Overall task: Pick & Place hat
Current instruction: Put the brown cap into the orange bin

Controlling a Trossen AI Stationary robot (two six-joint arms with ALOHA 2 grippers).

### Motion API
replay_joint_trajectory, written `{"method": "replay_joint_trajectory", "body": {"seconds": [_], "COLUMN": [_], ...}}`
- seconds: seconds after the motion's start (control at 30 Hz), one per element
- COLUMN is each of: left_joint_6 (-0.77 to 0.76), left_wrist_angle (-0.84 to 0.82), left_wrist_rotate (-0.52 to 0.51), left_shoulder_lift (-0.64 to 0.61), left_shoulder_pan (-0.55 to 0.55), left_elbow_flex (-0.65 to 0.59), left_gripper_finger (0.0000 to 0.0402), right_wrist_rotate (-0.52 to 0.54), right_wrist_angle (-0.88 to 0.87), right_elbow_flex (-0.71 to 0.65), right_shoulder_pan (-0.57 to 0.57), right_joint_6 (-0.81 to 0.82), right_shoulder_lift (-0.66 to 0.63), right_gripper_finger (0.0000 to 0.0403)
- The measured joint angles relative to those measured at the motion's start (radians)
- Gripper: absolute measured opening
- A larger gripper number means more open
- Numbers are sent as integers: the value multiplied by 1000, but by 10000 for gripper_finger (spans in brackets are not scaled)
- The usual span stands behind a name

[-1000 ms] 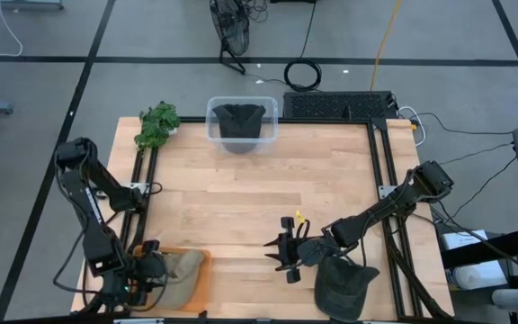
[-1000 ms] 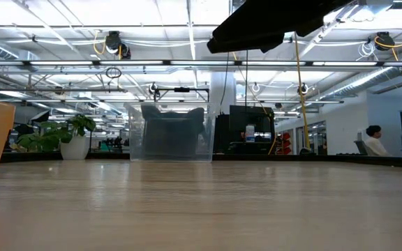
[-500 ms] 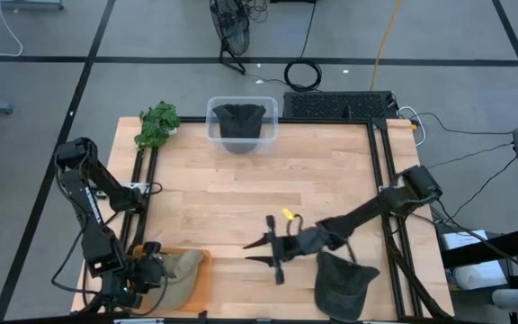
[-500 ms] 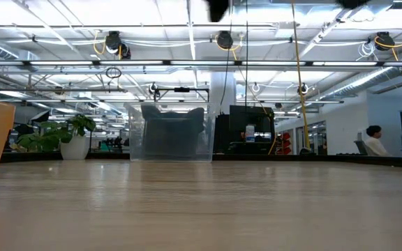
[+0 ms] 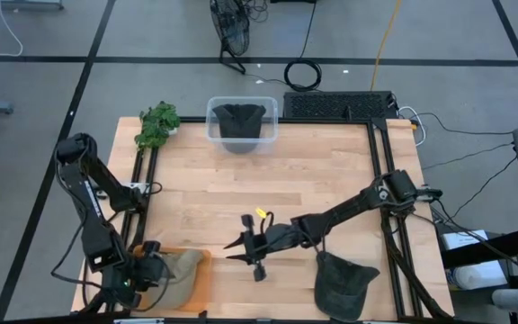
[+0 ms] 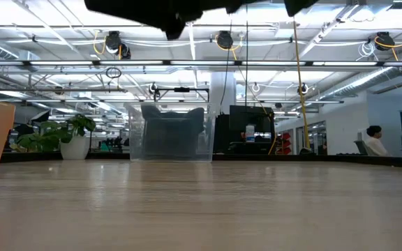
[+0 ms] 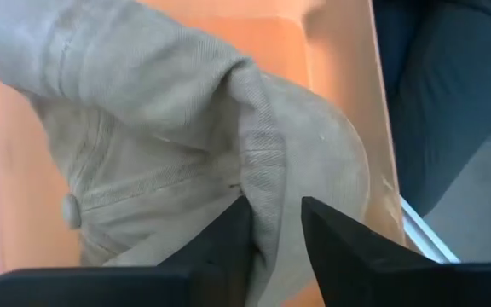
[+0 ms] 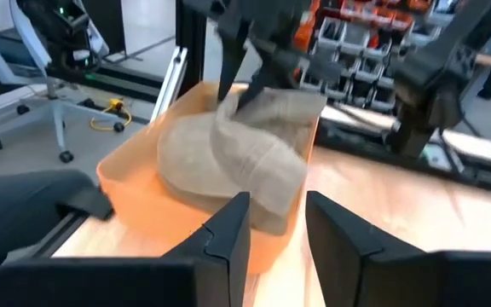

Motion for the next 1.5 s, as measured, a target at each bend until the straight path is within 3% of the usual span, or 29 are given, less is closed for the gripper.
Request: {"method": "replay_joint_trajectory", "body": {"seconds": [0.23, 0.37, 0.43, 0.53, 0.67, 0.77, 0.93, 1.03, 1.3, 1.5], "left_joint_6": [14, 35, 103, 253, 295, 218, 88, 110, 307, 365], "left_wrist_angle": [-19, 111, 192, 267, 236, 127, -9, 25, 247, 257], "left_wrist_rotate": [-14, -144, -212, -234, -196, -185, -24, 34, 39, 59], "left_shoulder_lift": [-52, -94, -118, -143, -129, -81, 13, 56, 172, 209], "left_shoulder_pan": [7, 48, 79, 139, 220, 275, 345, 358, 359, 359], "left_elbow_flex": [0, 0, 0, 1, 0, 0, -2, -2, -2, -2], "left_gripper_finger": [63, 39, 37, 49, 80, 97, 101, 92, 56, 33], "right_wrist_rotate": [3, 9, 41, 79, 82, 82, 85, 104, 131, 131], "right_wrist_angle": [-34, -45, -41, -44, -44, -60, -120, -134, -156, -156], "right_elbow_flex": [-30, -63, -75, -86, -89, -91, -91, -90, -96, -111], "right_shoulder_pan": [15, 23, 28, 36, 49, 61, 72, 76, 83, 83], "right_joint_6": [47, 75, 79, 80, 83, 83, 87, 94, 101, 106], "right_shoulder_lift": [-1, 0, 0, 0, 0, -16, -50, -59, -58, -58], "right_gripper_finger": [93, 93, 93, 93, 93, 93, 93, 93, 93, 93]}}
